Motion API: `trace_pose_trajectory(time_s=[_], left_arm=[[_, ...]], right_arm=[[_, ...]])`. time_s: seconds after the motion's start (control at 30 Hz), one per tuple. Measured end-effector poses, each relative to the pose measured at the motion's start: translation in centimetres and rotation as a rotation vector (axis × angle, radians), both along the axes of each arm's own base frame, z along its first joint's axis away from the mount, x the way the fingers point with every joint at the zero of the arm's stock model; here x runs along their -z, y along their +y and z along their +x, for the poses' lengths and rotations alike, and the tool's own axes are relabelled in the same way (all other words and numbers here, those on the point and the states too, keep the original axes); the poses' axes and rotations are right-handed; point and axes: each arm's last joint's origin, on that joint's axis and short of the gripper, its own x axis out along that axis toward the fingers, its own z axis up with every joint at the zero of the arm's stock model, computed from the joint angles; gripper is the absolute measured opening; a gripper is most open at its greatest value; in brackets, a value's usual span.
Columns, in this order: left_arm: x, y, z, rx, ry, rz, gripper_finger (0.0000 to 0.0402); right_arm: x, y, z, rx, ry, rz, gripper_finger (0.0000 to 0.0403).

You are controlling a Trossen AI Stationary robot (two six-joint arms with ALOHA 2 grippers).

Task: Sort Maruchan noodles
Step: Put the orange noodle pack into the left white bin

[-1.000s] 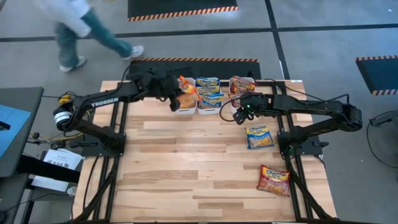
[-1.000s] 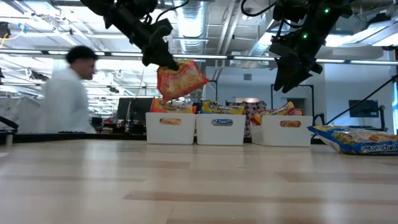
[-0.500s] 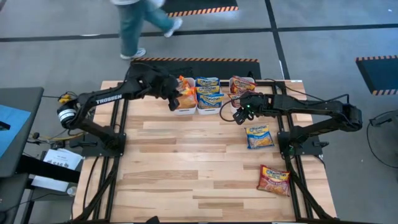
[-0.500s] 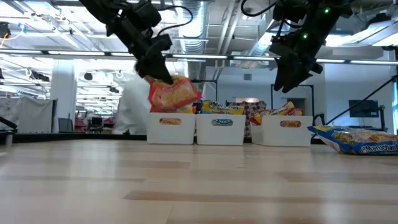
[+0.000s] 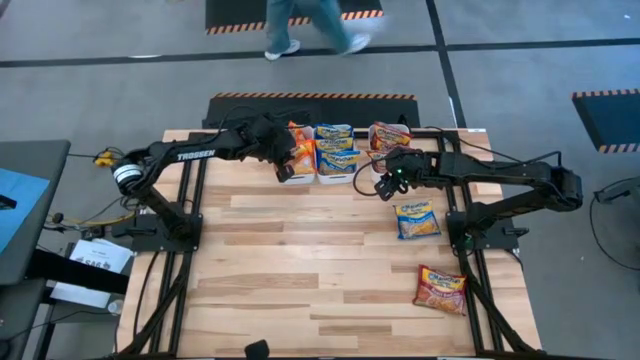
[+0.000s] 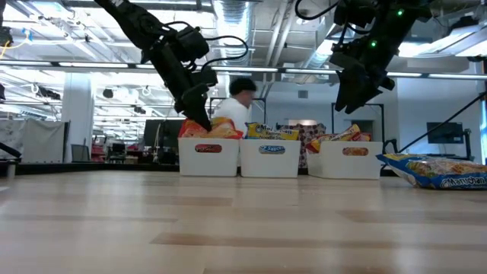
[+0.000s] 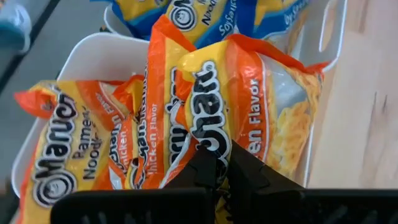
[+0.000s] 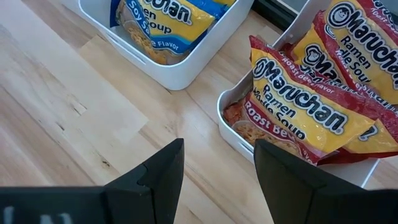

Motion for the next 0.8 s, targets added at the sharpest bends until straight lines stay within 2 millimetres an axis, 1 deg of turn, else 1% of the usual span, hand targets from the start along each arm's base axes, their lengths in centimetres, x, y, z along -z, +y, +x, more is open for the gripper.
trace_pose_trajectory(time_s=[0.2,0.3,0.37,0.43,0.5,0.63,0.8], left_arm=[[0.0,-0.3,0.2,0.093,0.046,0.064,0.0001],[0.1,-0.3,0.2,0.142,0.061,0.087,0.0007],[0.1,-0.3,0.1,0.171,0.125,0.163,0.0011],[0.2,-0.2,0.0,0.148,0.215,0.256,0.0012],[0.1,0.0,-0.2,0.119,0.262,0.308,0.0012],[-0.1,0.2,-0.2,0.117,0.259,0.317,0.0014],[-0.1,-1.1,0.6,0.202,0.245,0.305,0.0014]], right_arm=[[0.0,0.0,0.0,0.001,0.0,0.0,0.0219],[0.0,0.0,0.0,0.001,-0.001,0.0,0.0219],[0.0,0.0,0.0,0.006,-0.004,0.003,0.0219],[0.0,0.0,0.0,0.02,-0.013,0.011,0.0219],[0.0,0.0,0.0,0.023,-0.015,0.012,0.0219],[0.0,0.0,0.0,0.023,-0.014,0.011,0.0219],[0.0,0.0,0.0,0.023,-0.014,0.012,0.0219]])
